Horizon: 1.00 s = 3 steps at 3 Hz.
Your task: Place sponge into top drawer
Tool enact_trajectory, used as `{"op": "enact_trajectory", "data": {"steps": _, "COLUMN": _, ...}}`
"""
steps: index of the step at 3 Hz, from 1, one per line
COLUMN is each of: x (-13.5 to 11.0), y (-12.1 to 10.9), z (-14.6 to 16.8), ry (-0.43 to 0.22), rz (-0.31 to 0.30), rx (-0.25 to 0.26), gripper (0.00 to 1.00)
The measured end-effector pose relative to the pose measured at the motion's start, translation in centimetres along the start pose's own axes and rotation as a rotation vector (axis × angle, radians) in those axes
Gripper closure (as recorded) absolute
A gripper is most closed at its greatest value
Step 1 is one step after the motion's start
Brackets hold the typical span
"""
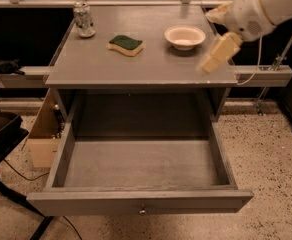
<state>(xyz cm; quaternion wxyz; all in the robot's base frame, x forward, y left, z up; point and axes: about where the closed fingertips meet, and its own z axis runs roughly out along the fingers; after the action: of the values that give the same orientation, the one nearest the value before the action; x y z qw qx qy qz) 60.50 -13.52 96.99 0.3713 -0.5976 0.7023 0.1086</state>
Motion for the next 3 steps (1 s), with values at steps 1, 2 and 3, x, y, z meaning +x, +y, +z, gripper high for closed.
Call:
{"op": "enact_trajectory", "data": {"steps": 1, "x": -3.9, "y": -5.2, "z": 5.2, "ry": -0.113, "rz": 0.004, "rx": -0.024, "gripper": 0.00}}
{"op": "enact_trajectory", "data": {"steps": 2, "x": -4.0, "y": -5.3, "z": 5.4, "ry": -0.112, "rz": 0.002, "rx": -0.029, "gripper": 0.00}}
{"op": "enact_trajectory", "data": {"steps": 3, "x": -4.8, "y": -6.4, "z": 7.9, "ry": -0.110, "rz": -0.015, "rx": -0.074, "gripper": 0.00}}
